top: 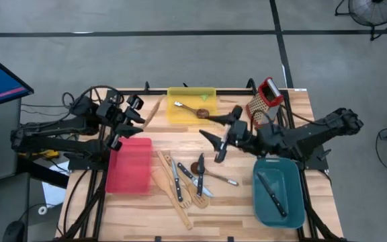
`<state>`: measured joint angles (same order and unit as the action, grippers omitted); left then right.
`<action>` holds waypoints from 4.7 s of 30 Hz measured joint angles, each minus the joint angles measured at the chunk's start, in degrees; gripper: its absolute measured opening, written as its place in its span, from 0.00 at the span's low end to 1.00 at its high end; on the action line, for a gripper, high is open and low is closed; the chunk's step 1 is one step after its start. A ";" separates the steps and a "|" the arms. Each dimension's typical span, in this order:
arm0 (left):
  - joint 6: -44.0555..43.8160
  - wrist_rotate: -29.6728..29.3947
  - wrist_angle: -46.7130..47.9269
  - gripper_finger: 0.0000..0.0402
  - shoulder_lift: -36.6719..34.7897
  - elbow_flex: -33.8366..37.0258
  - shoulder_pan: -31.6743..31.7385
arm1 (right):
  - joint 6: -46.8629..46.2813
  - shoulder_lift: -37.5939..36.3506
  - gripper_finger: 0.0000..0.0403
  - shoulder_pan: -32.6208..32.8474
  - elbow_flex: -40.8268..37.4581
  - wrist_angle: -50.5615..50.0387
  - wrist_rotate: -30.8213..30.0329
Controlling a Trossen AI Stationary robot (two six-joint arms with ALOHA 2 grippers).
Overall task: Pick & Place Kitchen Items
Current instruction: Put the brown spatula into the red bin
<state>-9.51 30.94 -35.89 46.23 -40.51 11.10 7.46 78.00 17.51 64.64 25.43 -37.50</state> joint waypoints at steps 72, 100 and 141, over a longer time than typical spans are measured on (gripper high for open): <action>6.07 -7.17 -13.03 0.16 18.02 -0.04 -1.38 | 5.99 13.20 0.63 -9.48 12.11 3.61 20.75; 1.63 -6.31 -12.97 0.16 18.02 0.00 -1.38 | 9.05 13.20 0.71 -11.94 12.07 1.79 28.41; -25.65 -2.54 -12.83 0.16 18.40 0.00 -1.42 | 6.51 13.13 0.56 -13.42 12.07 3.78 43.45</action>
<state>-35.16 28.40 -48.72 64.63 -40.51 9.67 13.97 91.13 4.09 76.71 29.21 5.96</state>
